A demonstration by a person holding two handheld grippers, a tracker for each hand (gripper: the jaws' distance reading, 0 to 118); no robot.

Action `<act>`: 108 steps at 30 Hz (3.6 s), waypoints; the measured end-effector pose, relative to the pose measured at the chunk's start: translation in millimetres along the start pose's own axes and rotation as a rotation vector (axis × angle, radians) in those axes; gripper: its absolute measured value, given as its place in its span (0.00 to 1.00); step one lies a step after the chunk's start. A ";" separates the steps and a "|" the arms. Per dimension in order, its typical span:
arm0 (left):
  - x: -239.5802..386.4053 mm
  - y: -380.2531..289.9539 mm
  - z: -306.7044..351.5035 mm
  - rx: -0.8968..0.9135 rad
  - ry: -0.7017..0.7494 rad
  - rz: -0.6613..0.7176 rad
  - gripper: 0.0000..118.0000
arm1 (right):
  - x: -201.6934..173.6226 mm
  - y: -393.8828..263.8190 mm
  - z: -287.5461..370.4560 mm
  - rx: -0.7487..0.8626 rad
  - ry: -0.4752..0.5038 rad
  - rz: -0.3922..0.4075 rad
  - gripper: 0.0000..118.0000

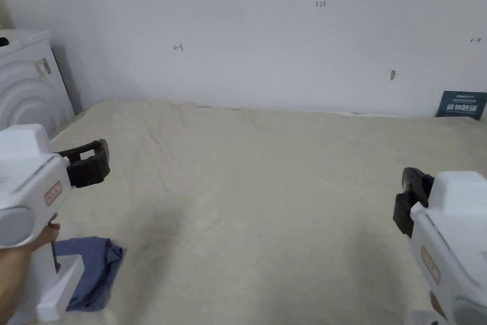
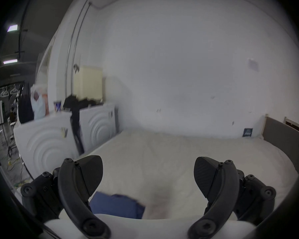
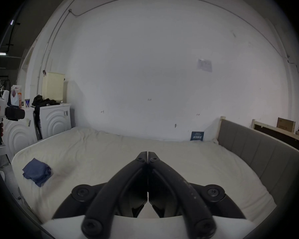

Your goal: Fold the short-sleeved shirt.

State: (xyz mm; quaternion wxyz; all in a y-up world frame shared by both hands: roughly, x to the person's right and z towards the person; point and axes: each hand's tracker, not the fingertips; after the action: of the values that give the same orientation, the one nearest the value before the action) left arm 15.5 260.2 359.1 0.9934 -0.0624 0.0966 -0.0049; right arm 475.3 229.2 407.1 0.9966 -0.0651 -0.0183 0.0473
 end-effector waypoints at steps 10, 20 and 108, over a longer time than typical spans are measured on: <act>110.9 -25.1 42.0 0.199 -0.119 0.003 0.92 | 35.2 3.1 32.5 0.074 -0.093 0.056 0.01; 168.8 -70.7 56.8 0.164 -0.193 0.012 0.00 | 49.8 -9.3 41.5 0.070 -0.120 0.038 0.01; 157.6 -66.7 61.2 0.139 -0.264 -0.004 1.00 | 32.2 -10.2 48.2 0.067 -0.106 -0.021 1.00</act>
State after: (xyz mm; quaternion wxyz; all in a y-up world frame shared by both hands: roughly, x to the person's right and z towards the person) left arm 182.0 198.1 396.8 0.9993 0.0065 -0.0354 -0.0054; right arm 506.2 228.5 457.1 0.9963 -0.0288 -0.0700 0.0407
